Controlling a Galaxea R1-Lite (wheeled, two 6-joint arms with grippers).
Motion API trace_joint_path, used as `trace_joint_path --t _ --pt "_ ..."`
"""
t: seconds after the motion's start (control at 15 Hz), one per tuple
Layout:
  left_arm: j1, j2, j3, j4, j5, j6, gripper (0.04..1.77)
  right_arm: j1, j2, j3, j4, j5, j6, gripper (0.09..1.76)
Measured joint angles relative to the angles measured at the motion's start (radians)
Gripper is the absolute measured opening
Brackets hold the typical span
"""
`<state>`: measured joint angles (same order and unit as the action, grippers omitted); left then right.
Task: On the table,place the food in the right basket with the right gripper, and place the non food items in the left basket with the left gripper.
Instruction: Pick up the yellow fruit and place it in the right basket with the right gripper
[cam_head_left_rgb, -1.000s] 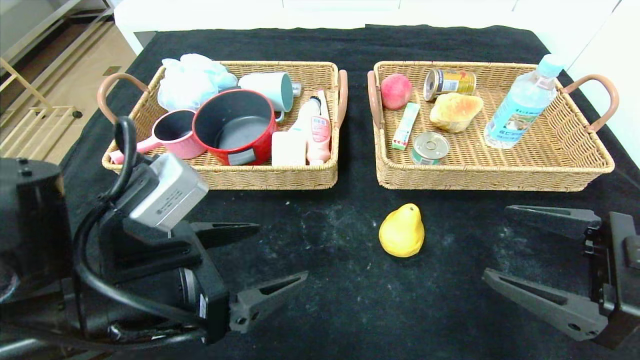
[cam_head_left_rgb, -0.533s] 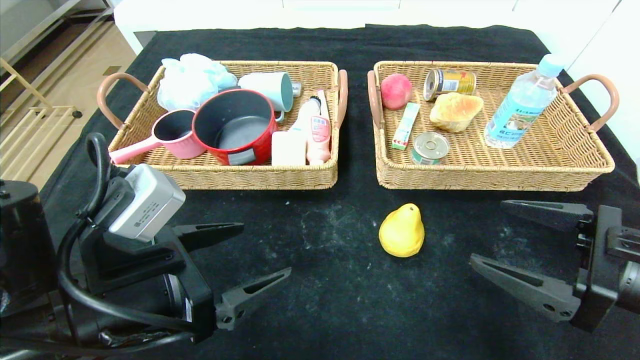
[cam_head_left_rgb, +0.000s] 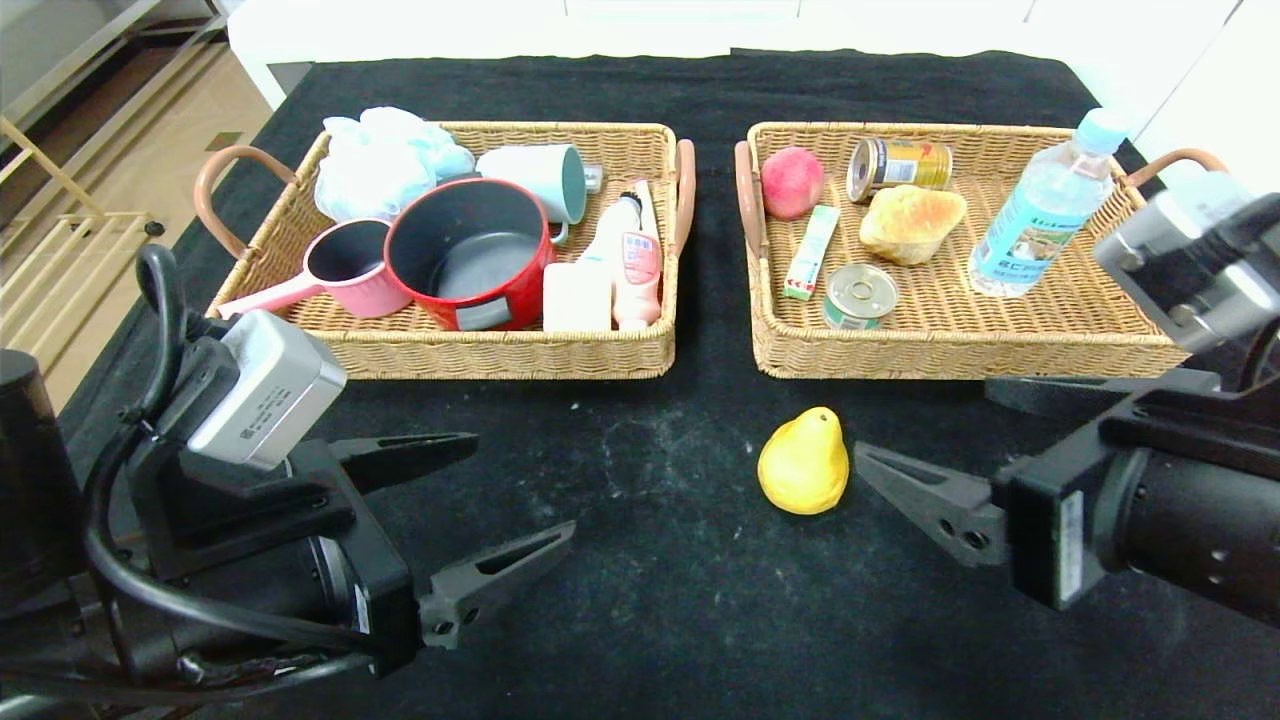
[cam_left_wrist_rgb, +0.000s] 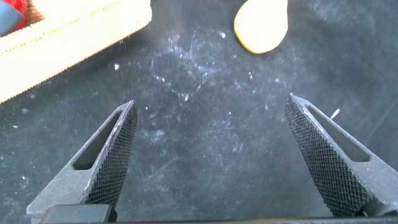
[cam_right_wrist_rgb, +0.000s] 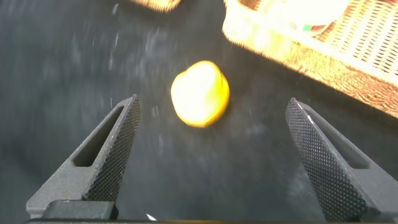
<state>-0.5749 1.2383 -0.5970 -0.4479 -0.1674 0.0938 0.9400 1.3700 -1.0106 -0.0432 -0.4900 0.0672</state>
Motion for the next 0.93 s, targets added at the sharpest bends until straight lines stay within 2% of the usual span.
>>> trace_joint_path --t 0.13,0.33,0.53,0.93 --pt "0.001 -0.009 -0.010 0.005 0.001 -0.006 1.71 0.040 0.083 -0.066 0.008 -0.112 0.082 1.71" --pt "0.002 -0.014 -0.013 0.003 0.004 -0.005 1.72 0.068 0.186 -0.117 0.010 -0.199 0.226 1.71" --pt "0.003 -0.014 -0.013 0.003 0.003 -0.004 1.72 0.050 0.249 -0.129 0.011 -0.216 0.307 1.71" --pt "0.003 -0.016 -0.008 0.002 -0.004 -0.001 1.72 0.015 0.328 -0.124 0.007 -0.219 0.365 1.71"
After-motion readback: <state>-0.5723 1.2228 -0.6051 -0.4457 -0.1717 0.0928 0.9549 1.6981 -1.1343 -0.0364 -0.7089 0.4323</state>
